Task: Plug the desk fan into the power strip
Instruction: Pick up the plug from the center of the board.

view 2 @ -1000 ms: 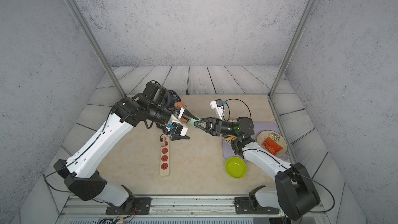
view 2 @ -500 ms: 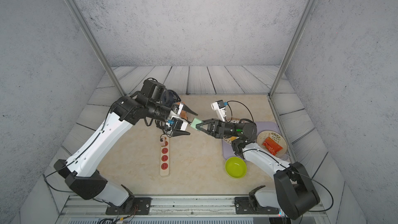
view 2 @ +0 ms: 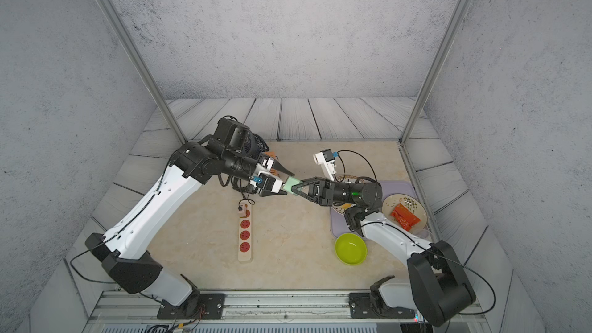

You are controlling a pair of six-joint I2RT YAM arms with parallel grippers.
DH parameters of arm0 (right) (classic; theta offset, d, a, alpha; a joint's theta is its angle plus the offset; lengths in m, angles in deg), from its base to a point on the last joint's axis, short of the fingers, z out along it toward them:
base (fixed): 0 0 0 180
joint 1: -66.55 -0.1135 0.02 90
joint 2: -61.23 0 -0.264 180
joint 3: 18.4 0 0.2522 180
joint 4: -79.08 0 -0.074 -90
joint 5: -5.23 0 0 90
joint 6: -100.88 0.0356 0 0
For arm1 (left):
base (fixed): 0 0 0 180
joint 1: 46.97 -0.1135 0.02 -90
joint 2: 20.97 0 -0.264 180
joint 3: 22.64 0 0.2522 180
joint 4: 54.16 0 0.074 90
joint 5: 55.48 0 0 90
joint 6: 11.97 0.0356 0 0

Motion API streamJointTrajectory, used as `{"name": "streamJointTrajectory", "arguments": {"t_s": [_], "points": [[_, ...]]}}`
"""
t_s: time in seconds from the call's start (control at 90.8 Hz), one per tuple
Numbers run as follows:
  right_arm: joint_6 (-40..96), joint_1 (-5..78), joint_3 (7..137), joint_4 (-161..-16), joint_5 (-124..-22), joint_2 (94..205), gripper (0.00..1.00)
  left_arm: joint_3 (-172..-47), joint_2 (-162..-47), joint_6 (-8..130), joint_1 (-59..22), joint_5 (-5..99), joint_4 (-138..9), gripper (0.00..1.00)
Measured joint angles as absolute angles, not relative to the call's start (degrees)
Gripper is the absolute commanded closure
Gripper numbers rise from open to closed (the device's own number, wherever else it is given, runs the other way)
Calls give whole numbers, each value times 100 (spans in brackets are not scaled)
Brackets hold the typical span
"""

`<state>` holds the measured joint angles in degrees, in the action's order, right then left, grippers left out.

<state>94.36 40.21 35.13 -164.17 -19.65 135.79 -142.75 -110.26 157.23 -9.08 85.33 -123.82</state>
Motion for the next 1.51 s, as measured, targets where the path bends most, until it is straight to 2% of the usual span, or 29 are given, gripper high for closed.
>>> {"name": "streamJointTrajectory", "arguments": {"t_s": [0.132,0.275,0.627,0.793,1.002,1.101,1.365,1.442,1.508], "points": [[9463,4021,3515,-16417,-1926,13579,100,-14275,-11029,15749,-908,8533,-12382,44],[9482,4021,3515,-16419,-1888,13579,100,-14275,-11029,15780,-908,8535,-12389,38],[9493,4021,3537,-16417,-1884,13579,100,-14275,-11105,15929,-893,8539,-12457,38],[9511,4021,3537,-16419,-1884,13579,100,-14275,-11140,15975,-884,8541,-12472,45],[9513,4021,3537,-16419,-1875,13579,100,-14275,-11155,16007,-860,8576,-12476,46],[9513,4021,3537,-16417,-1867,13581,100,-14275,-11166,16009,-858,8596,-12483,50],[9522,4021,3543,-16428,-1799,13584,100,-14321,-11199,16005,-856,8644,-12551,72],[9526,4021,3548,-16432,-1799,13584,87,-14349,-11210,16007,-853,8637,-12564,77],[9515,4021,3545,-16426,-1790,13592,70,-14364,-11212,16016,-847,8646,-12573,83]]}}
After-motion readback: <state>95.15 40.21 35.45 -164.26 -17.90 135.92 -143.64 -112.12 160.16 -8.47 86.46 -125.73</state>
